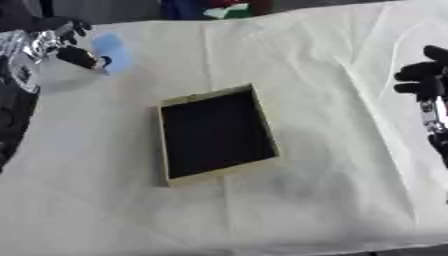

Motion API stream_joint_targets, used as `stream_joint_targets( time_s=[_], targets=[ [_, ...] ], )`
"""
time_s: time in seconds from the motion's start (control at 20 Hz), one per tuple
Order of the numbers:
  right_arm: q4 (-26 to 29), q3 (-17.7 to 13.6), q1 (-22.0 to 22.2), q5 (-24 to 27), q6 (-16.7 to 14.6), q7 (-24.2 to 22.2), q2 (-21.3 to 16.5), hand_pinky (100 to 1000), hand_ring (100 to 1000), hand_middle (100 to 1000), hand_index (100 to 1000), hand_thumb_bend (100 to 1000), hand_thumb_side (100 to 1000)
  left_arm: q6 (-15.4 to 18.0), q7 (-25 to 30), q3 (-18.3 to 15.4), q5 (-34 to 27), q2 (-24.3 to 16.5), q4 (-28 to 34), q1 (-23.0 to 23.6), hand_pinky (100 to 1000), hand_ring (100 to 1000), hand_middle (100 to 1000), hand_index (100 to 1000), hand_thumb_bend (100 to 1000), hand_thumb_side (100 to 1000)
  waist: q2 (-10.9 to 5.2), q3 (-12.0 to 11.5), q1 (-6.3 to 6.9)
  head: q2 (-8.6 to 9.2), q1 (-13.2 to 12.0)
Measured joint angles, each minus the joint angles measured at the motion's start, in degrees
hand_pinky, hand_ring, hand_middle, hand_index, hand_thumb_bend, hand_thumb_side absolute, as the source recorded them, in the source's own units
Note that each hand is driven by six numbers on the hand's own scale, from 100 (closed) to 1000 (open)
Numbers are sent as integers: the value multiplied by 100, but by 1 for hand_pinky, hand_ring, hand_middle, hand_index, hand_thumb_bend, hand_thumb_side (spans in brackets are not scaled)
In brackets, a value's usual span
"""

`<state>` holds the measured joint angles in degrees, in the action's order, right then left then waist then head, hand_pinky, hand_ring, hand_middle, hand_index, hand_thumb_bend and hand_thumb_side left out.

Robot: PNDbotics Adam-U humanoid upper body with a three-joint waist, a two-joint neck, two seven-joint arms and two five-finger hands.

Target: Pick up objects on the table and place them in the box.

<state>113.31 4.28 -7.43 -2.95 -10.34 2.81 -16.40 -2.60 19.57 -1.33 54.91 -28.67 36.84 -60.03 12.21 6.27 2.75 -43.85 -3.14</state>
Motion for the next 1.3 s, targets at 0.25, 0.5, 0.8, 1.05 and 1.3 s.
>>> stream_joint_targets(
  time_s=[0.25, 0.5, 0.8, 1.05, 1.3],
  targets=[
    [-3, 0, -12, -3, 0, 0, 2, 699, 727, 662, 878, 100, 540, -74, -19, 0, 17, 4, -4, 18, 801, 800, 827, 939, 410, 387, 37, 1, 8, 0, 0],
    [-22, 0, -14, -18, 0, -1, 10, 699, 727, 662, 878, 100, 541, -178, -48, 0, 41, 8, -34, 62, 795, 797, 823, 941, 407, 399, 64, 4, 17, 0, 0],
    [-33, 0, -25, -22, -2, -2, 36, 699, 727, 662, 877, 100, 541, -294, -90, 0, 47, 34, -41, 101, 790, 792, 817, 940, 407, 405, 91, 4, 20, 0, 2],
    [-33, 0, -37, -27, -10, -10, 51, 699, 728, 662, 878, 100, 542, -321, -133, 0, 6, 51, -42, 109, 786, 790, 813, 937, 429, 410, 100, 18, 19, 0, 2],
    [-33, 0, -38, -33, -14, -16, 54, 699, 728, 662, 878, 100, 543, -284, -216, 0, -102, 51, -42, 113, 779, 774, 786, 907, 430, 404, 119, 36, 18, 0, 2]
  ],
)
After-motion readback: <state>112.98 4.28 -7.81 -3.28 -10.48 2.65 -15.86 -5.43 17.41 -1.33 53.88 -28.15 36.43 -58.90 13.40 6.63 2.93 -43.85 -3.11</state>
